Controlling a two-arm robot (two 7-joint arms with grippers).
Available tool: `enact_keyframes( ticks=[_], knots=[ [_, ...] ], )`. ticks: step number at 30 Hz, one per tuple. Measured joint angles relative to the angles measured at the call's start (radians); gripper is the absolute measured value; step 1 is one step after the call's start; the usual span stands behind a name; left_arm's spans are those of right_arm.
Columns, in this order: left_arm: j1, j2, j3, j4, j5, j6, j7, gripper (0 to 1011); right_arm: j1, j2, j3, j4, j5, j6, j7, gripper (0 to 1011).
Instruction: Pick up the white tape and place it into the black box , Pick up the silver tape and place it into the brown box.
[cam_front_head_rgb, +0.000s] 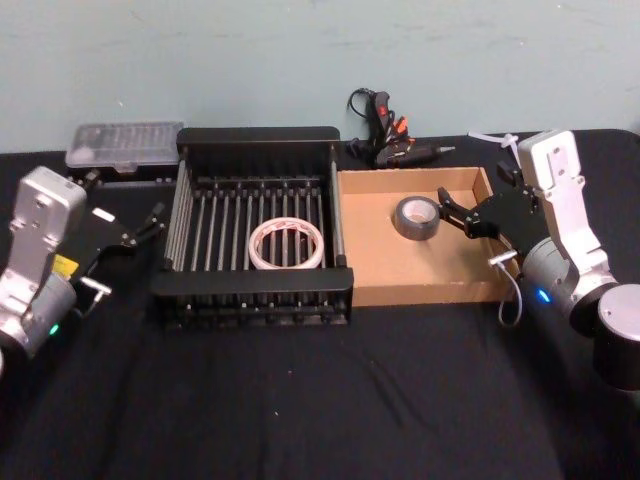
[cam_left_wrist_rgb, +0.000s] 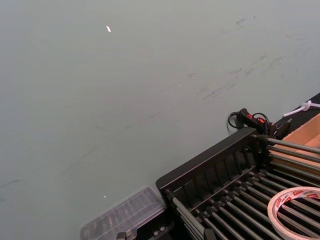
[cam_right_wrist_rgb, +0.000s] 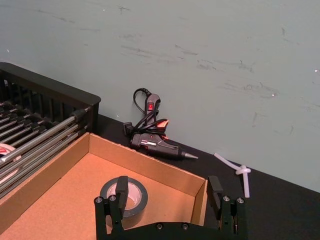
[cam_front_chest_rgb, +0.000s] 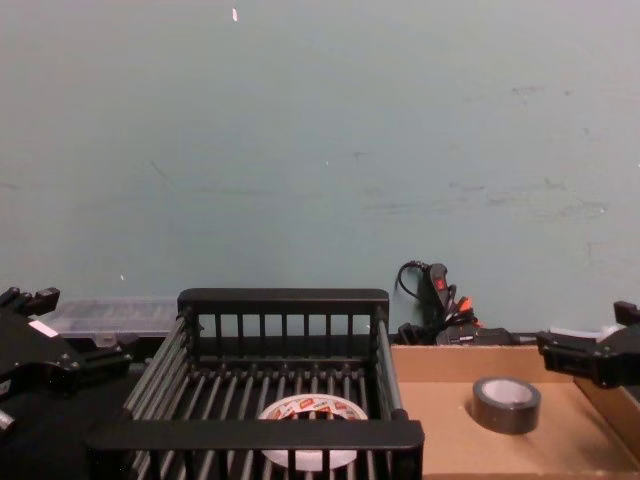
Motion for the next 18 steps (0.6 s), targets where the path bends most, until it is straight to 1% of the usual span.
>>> enact_keyframes(
  ticks=[18],
  knots=[
    [0.0,0.0,0.0,0.0,0.0,0.0,0.0,1001,0.0,0.0,0.0,0.0,0.0,0.0,0.0,1002]
  ],
)
